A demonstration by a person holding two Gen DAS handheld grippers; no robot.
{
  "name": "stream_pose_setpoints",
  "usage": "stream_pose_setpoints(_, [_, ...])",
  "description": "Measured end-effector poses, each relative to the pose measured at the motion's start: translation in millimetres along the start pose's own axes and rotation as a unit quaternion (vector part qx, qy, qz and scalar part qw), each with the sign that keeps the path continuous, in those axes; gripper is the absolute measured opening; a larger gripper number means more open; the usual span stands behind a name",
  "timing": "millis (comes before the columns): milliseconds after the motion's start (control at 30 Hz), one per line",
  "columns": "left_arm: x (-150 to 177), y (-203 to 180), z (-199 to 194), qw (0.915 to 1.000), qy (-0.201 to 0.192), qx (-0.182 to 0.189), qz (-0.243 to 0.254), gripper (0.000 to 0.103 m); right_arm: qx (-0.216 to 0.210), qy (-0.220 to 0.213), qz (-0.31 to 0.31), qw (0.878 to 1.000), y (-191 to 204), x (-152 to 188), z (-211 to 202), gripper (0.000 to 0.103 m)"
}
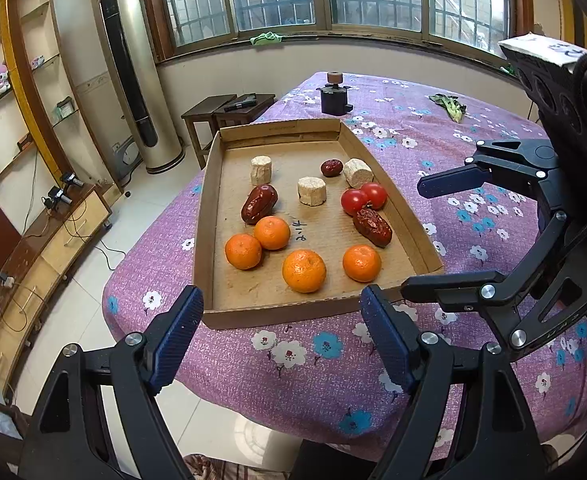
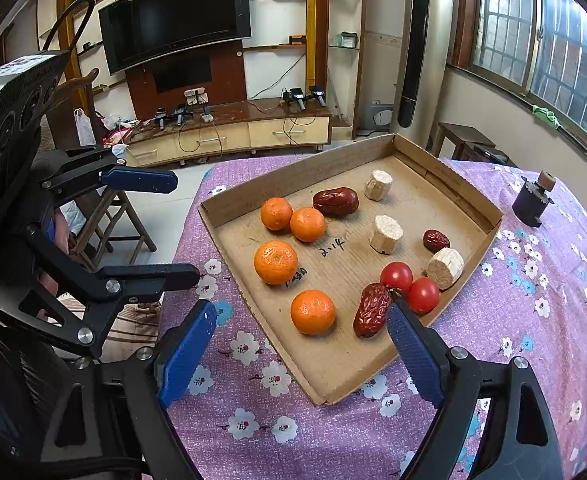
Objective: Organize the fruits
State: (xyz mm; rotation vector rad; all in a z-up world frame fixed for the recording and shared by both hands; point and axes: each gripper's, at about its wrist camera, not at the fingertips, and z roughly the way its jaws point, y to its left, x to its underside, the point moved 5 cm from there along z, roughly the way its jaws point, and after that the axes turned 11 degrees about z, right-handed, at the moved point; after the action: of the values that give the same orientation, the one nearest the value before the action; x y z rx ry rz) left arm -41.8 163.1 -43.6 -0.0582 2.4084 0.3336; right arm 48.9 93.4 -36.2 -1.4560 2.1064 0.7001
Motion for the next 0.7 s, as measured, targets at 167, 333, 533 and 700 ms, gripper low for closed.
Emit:
stream_pose_setpoints(167, [0.9,1.1,1.3,1.0,0.002,0.0,-0.001,0.081,0.003,0.001,-0.002,1.0,-0.7,1.0,1.6,0.089])
stream_pose_setpoints(333, [1.0,1.5,1.4,1.0,0.001,0.0,-0.002,0.081,0.005,0.002,0.0,1.0,-2.1,2.8,2.4,0.089])
stream_pose_setpoints(533, [-0.4,2.8,2.3,1.0,0.0,0.0,-0.003,0.081,0.006,0.0,0.001,1.0,-3.0,3.9,2.7,0.089])
stream_pose_setpoints(700, [-2.2,2.6,2.5,1.0,-0.004,-0.001,-0.003,0.081,0.006,0.0,0.001,1.0,-2.7,4.3,2.1,0.089])
